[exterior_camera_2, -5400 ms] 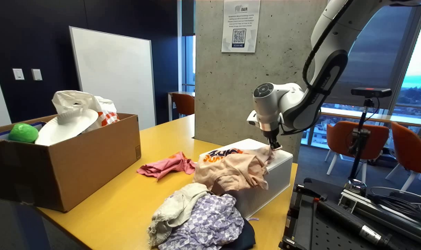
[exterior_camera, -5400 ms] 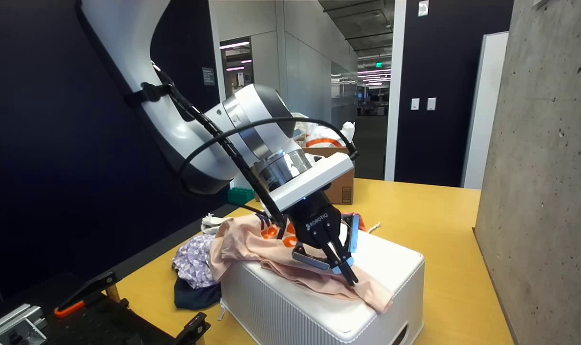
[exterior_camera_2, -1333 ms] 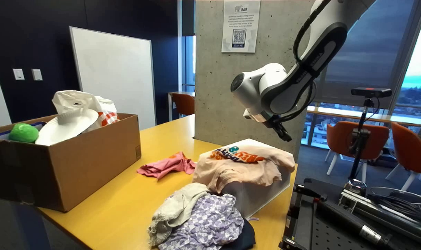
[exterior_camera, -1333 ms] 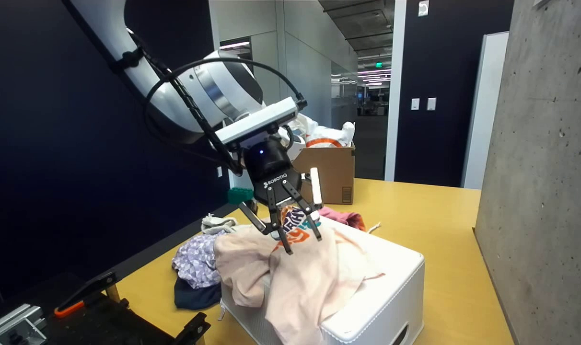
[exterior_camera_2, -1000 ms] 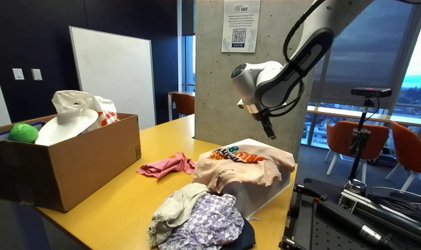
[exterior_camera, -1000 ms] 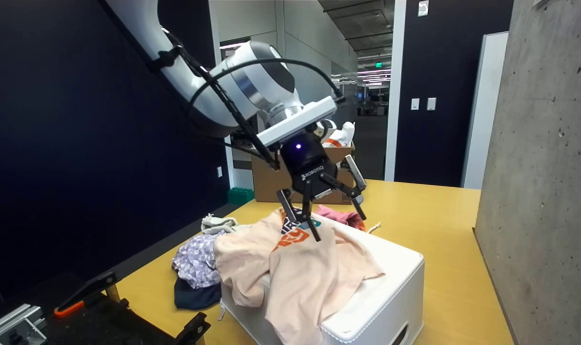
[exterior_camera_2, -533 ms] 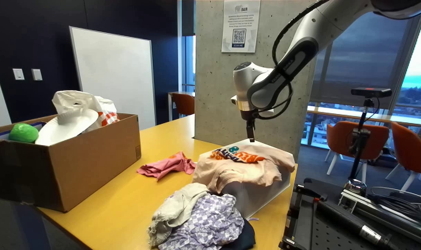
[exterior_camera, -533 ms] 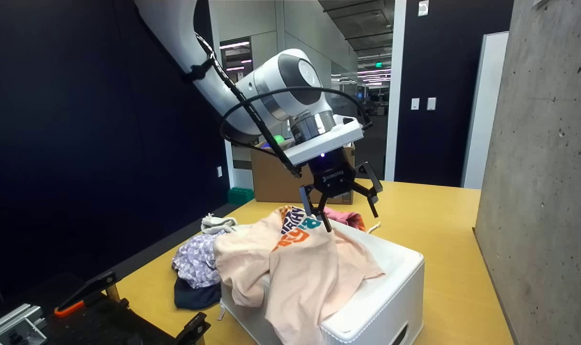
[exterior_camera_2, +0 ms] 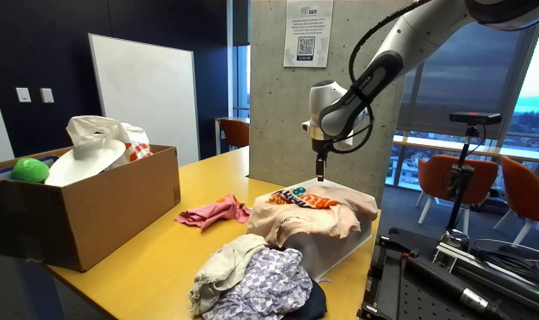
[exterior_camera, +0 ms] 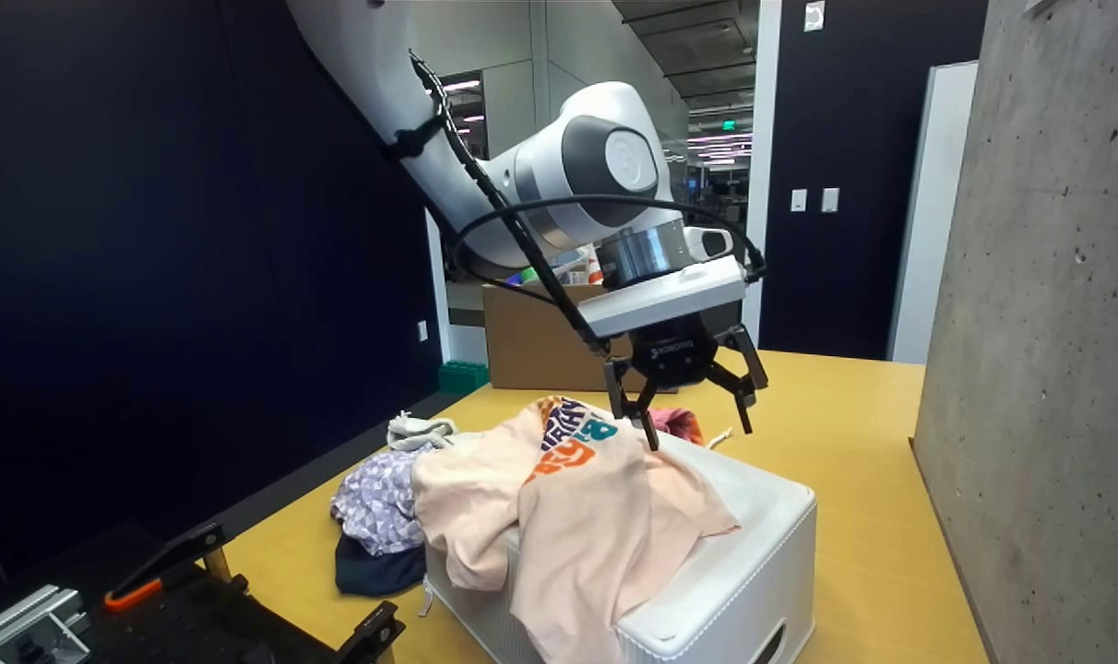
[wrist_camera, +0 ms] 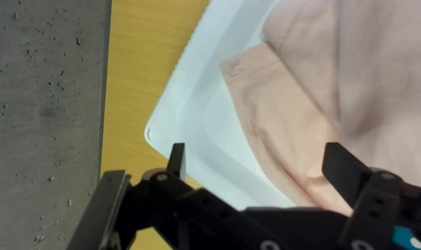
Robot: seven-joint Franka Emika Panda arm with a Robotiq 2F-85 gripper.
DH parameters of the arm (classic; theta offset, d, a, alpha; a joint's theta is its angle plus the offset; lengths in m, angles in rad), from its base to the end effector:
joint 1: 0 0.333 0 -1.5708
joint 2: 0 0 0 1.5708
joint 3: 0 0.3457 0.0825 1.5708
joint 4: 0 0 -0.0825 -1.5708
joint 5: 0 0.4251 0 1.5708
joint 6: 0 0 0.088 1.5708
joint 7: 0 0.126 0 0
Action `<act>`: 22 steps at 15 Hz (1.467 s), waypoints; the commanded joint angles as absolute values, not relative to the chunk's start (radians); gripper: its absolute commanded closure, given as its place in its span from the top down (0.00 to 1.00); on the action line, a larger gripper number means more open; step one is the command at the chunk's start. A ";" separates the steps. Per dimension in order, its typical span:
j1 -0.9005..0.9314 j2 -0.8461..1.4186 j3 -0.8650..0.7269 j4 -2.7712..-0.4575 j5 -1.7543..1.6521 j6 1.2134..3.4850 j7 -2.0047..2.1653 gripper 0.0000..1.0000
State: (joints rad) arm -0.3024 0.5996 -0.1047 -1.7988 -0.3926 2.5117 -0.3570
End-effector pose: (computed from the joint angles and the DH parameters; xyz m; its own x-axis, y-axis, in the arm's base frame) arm 0.6571 -0.2789 0.2017 0.9625 0.2650 -0.0576 0.2695 -0.9106 0.3133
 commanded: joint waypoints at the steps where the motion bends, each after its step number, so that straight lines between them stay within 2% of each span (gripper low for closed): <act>1: -0.324 0.667 -0.103 -1.729 -0.328 2.524 -0.424 1.00; 9: -0.341 0.769 -0.091 -1.643 -0.274 2.515 -0.458 1.00; 10: -0.341 0.773 -0.089 -1.640 -0.271 2.515 -0.461 0.83; 11: -0.340 0.775 -0.087 -1.639 -0.270 2.514 -0.463 0.72; 16: -0.342 0.773 -0.082 -1.644 -0.264 2.521 -0.479 0.33; 20: -0.342 0.762 -0.083 -1.655 -0.263 2.521 -0.491 0.05; 22: -0.337 0.756 -0.093 -1.644 -0.271 2.512 -0.487 0.00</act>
State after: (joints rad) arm -0.3262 0.7591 -0.0964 -1.6558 -0.2890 2.5122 -0.4507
